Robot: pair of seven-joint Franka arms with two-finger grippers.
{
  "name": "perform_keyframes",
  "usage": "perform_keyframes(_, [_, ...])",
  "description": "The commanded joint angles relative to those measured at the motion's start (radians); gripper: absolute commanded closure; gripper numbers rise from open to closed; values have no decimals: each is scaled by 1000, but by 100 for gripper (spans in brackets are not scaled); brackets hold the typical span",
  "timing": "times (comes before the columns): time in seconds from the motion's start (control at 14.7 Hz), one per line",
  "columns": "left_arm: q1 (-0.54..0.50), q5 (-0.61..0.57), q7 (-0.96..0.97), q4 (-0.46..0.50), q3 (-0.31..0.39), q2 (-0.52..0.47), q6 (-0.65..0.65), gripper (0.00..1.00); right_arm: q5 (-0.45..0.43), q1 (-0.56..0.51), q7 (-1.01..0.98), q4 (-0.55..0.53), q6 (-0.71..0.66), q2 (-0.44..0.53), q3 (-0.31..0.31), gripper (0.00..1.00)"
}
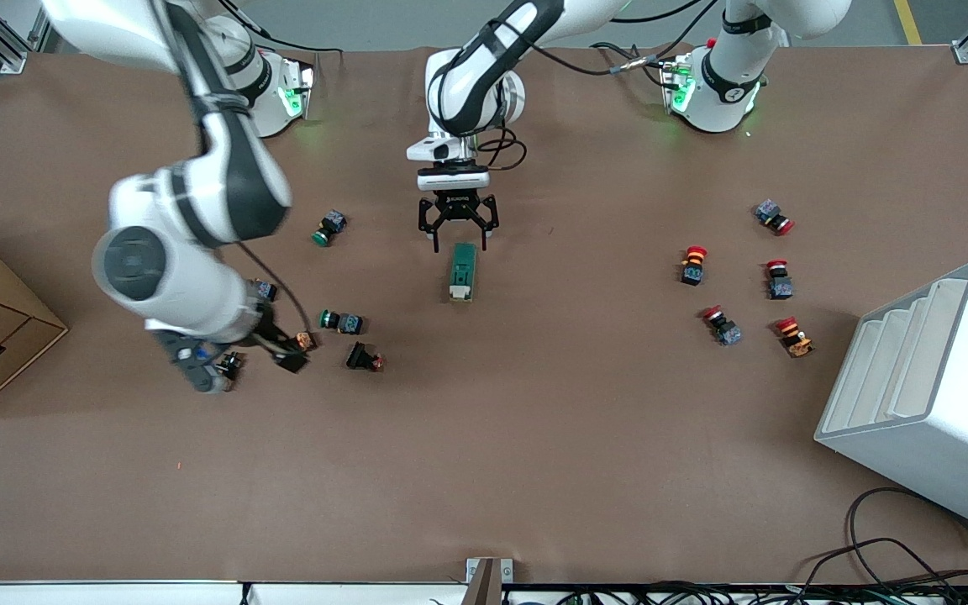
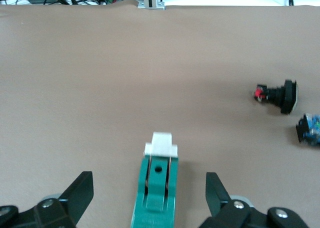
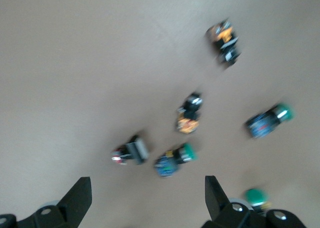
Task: Close load switch with both arms
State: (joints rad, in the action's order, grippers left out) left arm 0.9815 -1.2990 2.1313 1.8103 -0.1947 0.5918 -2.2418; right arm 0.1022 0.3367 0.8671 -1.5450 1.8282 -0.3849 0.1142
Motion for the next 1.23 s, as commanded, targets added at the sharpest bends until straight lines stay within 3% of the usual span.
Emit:
perform_keyframes(0.0, [-52, 131, -150, -25, -5, -50, -15, 1, 1, -118, -355, -21, -96, 75, -14, 0])
perform_keyframes(0.34, [-202, 441, -552, -114, -5, -125, -13, 1, -74, -300, -860, 95, -268, 89, -13, 0])
perform_keyframes(0.55, [-300, 585, -775, -121, -5, -184, -12, 1, -114, -306, -892, 132, -303, 93, -5, 0])
perform_keyframes(0.82, [-401, 727, -921, -181, -6, -216, 27, 1, -116, -318, -895, 219, -384, 86, -4, 0])
perform_keyframes(0.95, [-463, 838, -1087, -233, -6, -248, 98, 1, -110, -320, -893, 223, -389, 84, -2, 0])
perform_keyframes(1.16, [-558, 1006, -1345, -396, 3, -247, 289, 0, -99, -303, -884, 223, -429, 84, -8, 0])
